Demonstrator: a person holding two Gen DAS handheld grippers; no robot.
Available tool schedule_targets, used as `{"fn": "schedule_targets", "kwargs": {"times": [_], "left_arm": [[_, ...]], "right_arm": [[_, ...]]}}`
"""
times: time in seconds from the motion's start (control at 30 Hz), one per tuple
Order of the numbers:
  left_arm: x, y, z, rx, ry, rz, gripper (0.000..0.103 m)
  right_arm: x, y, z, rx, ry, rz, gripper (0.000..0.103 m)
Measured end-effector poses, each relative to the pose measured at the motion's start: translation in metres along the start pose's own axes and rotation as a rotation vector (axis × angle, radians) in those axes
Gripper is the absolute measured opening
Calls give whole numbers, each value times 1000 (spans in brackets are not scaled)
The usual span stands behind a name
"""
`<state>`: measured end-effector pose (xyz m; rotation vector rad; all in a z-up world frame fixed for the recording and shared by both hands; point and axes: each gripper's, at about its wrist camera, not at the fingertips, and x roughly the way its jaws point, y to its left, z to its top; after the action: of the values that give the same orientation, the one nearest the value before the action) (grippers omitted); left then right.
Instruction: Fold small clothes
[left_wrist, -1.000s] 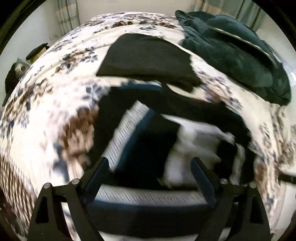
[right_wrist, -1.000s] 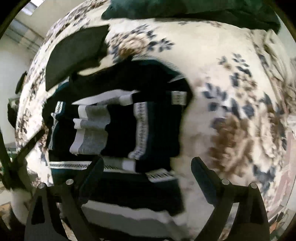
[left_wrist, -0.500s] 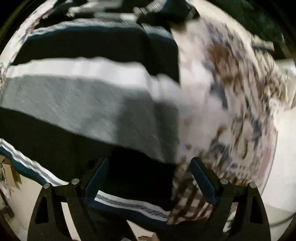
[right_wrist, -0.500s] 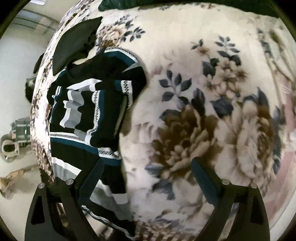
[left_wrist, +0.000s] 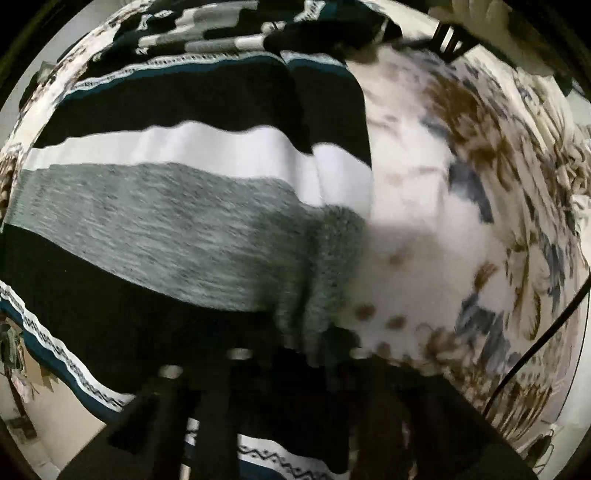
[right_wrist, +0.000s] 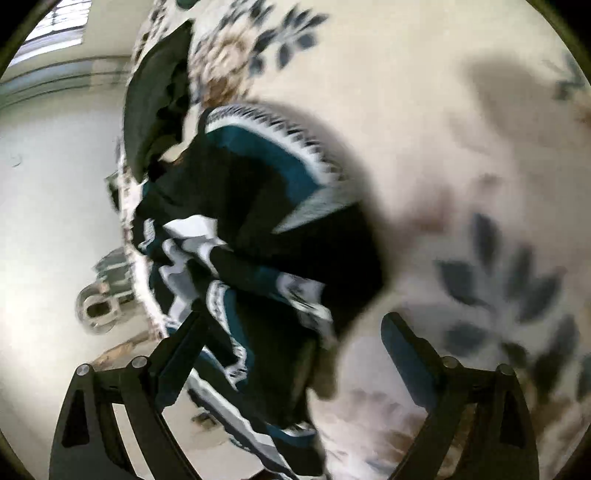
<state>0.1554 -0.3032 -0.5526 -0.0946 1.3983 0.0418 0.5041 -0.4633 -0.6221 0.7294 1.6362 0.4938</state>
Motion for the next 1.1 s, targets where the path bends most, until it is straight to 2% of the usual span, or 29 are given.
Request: {"fn": "schedule_targets", "kwargs": {"times": [0.13, 0.27, 0.3, 0.33, 0.37, 0.4, 0.43, 0.6, 0.7, 0.83, 0.93, 1.1], "left_arm": [[-14, 11, -1, -14, -27, -31, 7], [-41, 29, -4, -56, -64, -50, 7], [-49, 34, -6, -62, -77, -53, 7], [-55, 37, -7, -66, -86, -52, 7], [-62, 44, -6, -76, -98, -54, 7], [-68, 48, -5, -84, -107, -56, 7], [-73, 49, -7, -90, -113, -54, 7], [-107, 81, 3, -135, -157, -47, 7], [-125, 111, 11, -168, -180, -44, 7], [-136, 158, 14, -255, -203, -74, 7], [-131, 201, 17, -348, -205, -127, 7], [-112, 282, 16, -471, -197, -184, 7]], "right_arm": [[22, -6, 4, 22, 40, 20, 97], [38, 9, 4, -34, 63, -43, 97], [39, 13, 3, -46, 58, -48, 87], [39, 17, 3, -66, 52, -40, 55], [40, 22, 2, -88, 54, -55, 36], [40, 26, 1, -98, 61, -79, 25], [38, 28, -1, -104, 58, -72, 19], [15, 69, -7, -149, 31, -117, 16], [6, 103, -8, -149, 58, -234, 15], [6, 159, -5, -128, 42, -283, 15], [17, 204, -2, -145, 21, -314, 15], [87, 284, 12, -138, 19, -370, 14]]}}
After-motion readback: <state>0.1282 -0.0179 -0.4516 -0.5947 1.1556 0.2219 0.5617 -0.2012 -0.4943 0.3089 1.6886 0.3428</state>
